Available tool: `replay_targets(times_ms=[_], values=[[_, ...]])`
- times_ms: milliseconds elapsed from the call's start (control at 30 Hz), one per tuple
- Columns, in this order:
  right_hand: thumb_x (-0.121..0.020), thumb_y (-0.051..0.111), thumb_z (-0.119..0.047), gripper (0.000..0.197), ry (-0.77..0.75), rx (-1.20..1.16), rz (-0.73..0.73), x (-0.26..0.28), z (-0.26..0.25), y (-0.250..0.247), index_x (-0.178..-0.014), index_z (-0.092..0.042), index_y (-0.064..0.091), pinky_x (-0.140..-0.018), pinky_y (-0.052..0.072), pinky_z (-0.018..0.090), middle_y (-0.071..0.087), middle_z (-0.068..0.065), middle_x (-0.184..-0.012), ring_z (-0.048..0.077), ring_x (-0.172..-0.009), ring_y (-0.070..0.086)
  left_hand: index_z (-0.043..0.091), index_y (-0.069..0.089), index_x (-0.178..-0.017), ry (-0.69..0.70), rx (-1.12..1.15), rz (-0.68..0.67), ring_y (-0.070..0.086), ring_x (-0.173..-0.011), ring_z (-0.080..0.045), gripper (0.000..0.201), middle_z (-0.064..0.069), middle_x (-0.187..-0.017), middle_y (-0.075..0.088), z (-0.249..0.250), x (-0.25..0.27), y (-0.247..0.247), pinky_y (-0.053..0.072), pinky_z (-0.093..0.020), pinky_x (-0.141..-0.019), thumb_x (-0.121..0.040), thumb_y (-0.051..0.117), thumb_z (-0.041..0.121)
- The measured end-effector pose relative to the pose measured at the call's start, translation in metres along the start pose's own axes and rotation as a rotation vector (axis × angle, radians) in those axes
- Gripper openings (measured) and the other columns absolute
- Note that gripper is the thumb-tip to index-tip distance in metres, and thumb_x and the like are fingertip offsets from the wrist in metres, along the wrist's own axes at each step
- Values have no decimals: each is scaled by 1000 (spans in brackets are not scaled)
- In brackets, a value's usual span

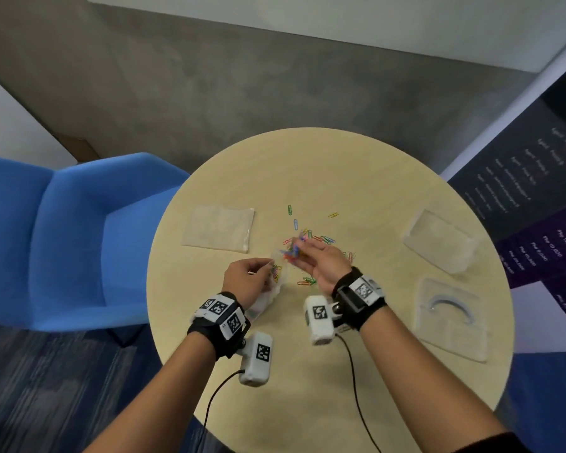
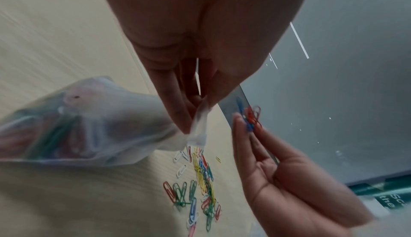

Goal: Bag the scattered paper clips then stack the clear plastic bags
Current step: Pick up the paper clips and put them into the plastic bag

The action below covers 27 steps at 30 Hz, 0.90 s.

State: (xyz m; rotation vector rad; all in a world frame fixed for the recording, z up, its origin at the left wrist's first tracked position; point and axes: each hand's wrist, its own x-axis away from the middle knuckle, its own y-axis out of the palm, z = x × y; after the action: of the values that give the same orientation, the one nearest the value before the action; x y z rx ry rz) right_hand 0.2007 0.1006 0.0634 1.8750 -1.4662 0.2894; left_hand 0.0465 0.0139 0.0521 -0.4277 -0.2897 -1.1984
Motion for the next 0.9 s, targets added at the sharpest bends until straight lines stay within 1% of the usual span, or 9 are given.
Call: replay_targets(times_ms=[133, 267, 367, 467, 533, 633, 700, 800, 900], values=[[-89, 64, -3, 19, -66, 341, 69, -1, 33, 16, -105, 8, 65, -78, 60, 32, 69, 20, -101, 28, -86, 69, 37, 76, -73, 39, -44, 36, 72, -78, -24, 21, -4, -83, 77, -5, -3, 3, 59, -45, -84, -82, 62, 25], [-80, 71, -25, 24, -162, 845, 116, -4, 40, 15, -101, -14, 74, -86, 57, 42, 74, 7, -98, 26, -92, 70, 41, 75, -74, 81, -105, 17, 74, -82, -22, 25, -1, -83, 77, -5, -4, 4, 59, -46, -85, -87, 63, 23], [-87, 60, -8, 29, -138, 1126, 27, -4, 28, 21, -114, -14, 70, -93, 53, 36, 72, 7, -109, 23, -102, 66, 38, 75, -79, 101, -139, 15, 73, -83, -18, 19, 2, -85, 77, -4, -4, 7, 59, -43, -84, -87, 64, 26], [-84, 64, 2, 38, -133, 1179, 17, -5, 18, 23, -121, -5, 65, -95, 52, 36, 69, 12, -114, 25, -104, 65, 39, 75, -76, 88, -121, 34, 72, -83, -18, 21, 4, -83, 77, -6, -9, 8, 58, -45, -85, -87, 64, 24], [-80, 70, -1, 32, -196, 1241, 38, -6, 13, 24, -112, -6, 71, -90, 55, 35, 73, 12, -102, 23, -94, 68, 37, 75, -79, 84, -103, 22, 73, -83, -17, 22, 4, -83, 77, -5, -10, 9, 58, -44, -86, -89, 64, 21], [-78, 73, -11, 18, -219, 1375, -65, -7, 5, 23, -95, -12, 77, -80, 57, 30, 75, 8, -87, 20, -84, 70, 28, 77, -90, 99, -95, -1, 73, -83, -16, 15, 3, -85, 76, -7, -13, 10, 59, -42, -85, -90, 64, 20], [-82, 71, -10, 14, -150, 1210, -119, -15, -7, 17, -93, -14, 78, -77, 58, 27, 76, 5, -86, 17, -81, 72, 24, 77, -93, 97, -60, 8, 73, -83, -18, 13, 1, -85, 76, -9, -16, 9, 59, -43, -85, -90, 65, 20], [-87, 66, -7, 17, -195, 948, 126, -45, -37, -5, -100, -12, 75, -74, 57, 21, 74, 7, -101, 18, -87, 71, 18, 77, -98, 60, 16, 44, 73, -85, -19, 13, -2, -91, 76, -13, -20, 2, 59, -43, -86, -90, 66, 19], [-96, 55, -24, 42, -219, 1318, 370, -91, -57, -31, -136, -11, 52, -104, 43, 31, 51, 11, -142, 27, -128, 50, 22, 78, -95, 44, 74, 56, 73, -89, -20, 13, -2, -92, 76, -19, -20, -8, 59, -44, -86, -85, 70, 25]])
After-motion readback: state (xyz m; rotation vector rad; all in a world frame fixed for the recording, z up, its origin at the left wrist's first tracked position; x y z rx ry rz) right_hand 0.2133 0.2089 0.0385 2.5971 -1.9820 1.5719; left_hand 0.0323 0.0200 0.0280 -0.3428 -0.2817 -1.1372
